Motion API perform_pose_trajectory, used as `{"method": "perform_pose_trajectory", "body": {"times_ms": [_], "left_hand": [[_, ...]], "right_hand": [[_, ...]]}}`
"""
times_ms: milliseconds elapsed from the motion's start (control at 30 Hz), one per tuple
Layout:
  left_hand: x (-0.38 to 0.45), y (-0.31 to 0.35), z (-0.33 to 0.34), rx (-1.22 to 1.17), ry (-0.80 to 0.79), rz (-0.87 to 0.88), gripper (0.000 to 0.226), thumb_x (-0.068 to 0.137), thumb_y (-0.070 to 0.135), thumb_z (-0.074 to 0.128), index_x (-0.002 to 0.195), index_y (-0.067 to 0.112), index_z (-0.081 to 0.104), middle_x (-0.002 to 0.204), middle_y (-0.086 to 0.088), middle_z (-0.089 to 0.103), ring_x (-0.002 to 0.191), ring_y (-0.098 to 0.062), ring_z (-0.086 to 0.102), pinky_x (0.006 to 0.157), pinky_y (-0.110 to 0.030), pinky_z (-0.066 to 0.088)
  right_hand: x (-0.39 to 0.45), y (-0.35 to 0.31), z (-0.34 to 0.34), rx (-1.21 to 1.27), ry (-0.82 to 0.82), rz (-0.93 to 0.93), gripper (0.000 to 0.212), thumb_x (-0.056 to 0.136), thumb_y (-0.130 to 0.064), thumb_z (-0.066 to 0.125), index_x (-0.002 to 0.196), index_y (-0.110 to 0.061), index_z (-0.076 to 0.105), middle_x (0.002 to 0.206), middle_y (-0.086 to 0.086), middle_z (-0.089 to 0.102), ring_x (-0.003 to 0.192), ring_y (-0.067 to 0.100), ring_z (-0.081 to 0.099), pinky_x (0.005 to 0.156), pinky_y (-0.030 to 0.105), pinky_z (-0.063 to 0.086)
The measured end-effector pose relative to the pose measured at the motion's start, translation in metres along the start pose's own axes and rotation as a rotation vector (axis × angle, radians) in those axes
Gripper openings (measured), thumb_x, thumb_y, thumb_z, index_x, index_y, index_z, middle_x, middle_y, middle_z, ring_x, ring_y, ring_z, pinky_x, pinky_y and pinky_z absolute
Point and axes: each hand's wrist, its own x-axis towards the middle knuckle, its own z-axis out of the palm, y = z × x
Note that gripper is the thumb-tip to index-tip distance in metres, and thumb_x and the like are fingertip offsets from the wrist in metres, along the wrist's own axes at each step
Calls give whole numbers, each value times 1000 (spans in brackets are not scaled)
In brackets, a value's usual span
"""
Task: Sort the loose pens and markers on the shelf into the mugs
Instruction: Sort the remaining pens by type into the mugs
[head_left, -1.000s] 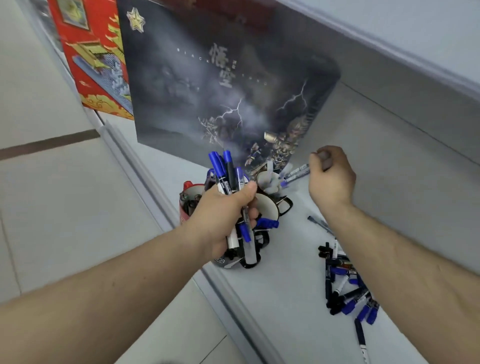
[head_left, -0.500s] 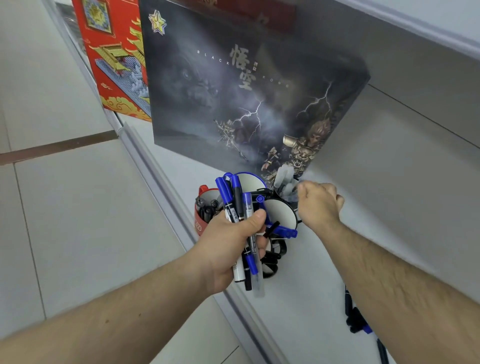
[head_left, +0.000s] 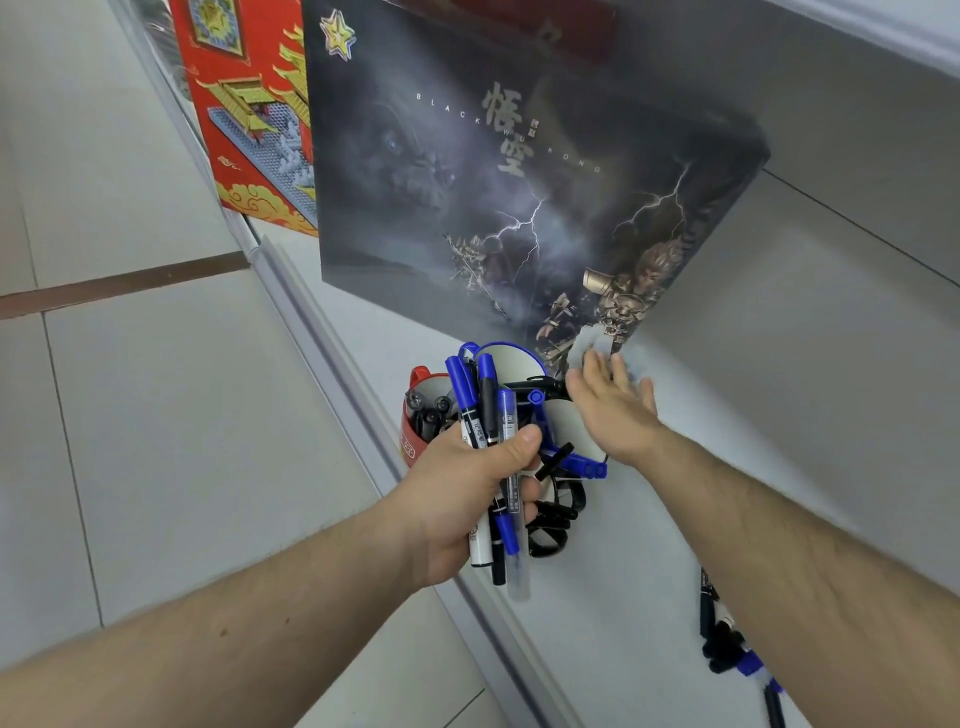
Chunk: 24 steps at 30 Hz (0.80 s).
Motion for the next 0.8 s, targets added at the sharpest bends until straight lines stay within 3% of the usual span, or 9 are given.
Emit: {"method": "perform_pose_trajectory", "body": {"times_ms": [100, 167, 233, 267, 333, 467, 600, 700, 800], "left_hand": [[-4, -2, 2, 6, -93, -41, 14, 90, 17, 62, 78, 12, 58, 67, -2, 57, 55, -14, 55, 58, -30, 53], [-8, -4, 9, 17, -154, -66, 12, 85, 19, 65, 79, 12, 57, 66, -1, 57, 54, -14, 55, 58, -29, 53], [-14, -6, 19, 37, -224, -81, 15, 81, 17, 70, 79, 11, 57, 68, -3, 57, 54, -16, 55, 56, -29, 52], [-17, -7, 25, 54, -261, -86, 17, 81, 15, 74, 80, 11, 57, 70, -4, 58, 54, -17, 55, 56, -29, 52], [-26, -6, 37, 86, -342, -89, 15, 79, 16, 71, 83, 10, 58, 72, -4, 60, 56, -18, 57, 57, -31, 52], [-54, -3, 64, 68, -438, -82, 6, 83, 20, 72, 79, 15, 69, 70, -2, 63, 57, -15, 60, 59, -29, 55], [-66, -7, 78, -150, -297, -124, 19, 78, 28, 63, 84, 10, 63, 70, -3, 64, 59, -15, 63, 59, -28, 57], [-67, -10, 82, -259, -271, -150, 34, 88, 31, 55, 61, 18, 71, 69, 0, 64, 60, -13, 64, 62, -28, 57], [-67, -16, 85, -281, -247, -130, 32, 87, 30, 55, 62, 18, 71, 72, 0, 66, 64, -14, 66, 65, -30, 58]], "right_hand": [[-19, -12, -23, 239, 168, 3, 65, 99, -56, 15, 157, -27, 5, 165, -4, 8, 151, 12, -6, 120, 42, -13], [-46, -22, -41, 439, 302, -2, 55, 99, -51, 39, 148, -26, 37, 151, -1, 43, 145, 22, 29, 121, 45, 18], [-85, -29, -58, 634, 313, -45, 30, 93, -42, 57, 113, -21, 66, 103, -8, 72, 103, 16, 65, 93, 36, 50], [-108, -32, -64, 680, 280, -61, 21, 91, -40, 61, 97, -22, 70, 79, -12, 70, 81, 11, 65, 76, 30, 52], [-151, -32, -69, 654, 186, -65, 22, 87, -45, 64, 83, -25, 71, 60, -15, 60, 62, 6, 56, 62, 24, 44], [-217, -30, -70, 770, 88, 42, 32, 88, -52, 60, 91, -21, 66, 69, -8, 64, 54, 7, 53, 54, 23, 41], [-267, -20, -59, 891, -53, 91, 54, 75, -71, 50, 99, -26, 65, 80, -6, 68, 63, 16, 60, 59, 31, 43], [-288, -14, -41, 946, -69, 116, 36, 87, -51, 58, 105, -21, 62, 85, 5, 70, 64, 19, 64, 62, 33, 45], [-297, -6, -24, 899, -56, 100, 7, 95, -19, 60, 102, -16, 61, 77, 8, 70, 61, 18, 65, 61, 28, 47]]}}
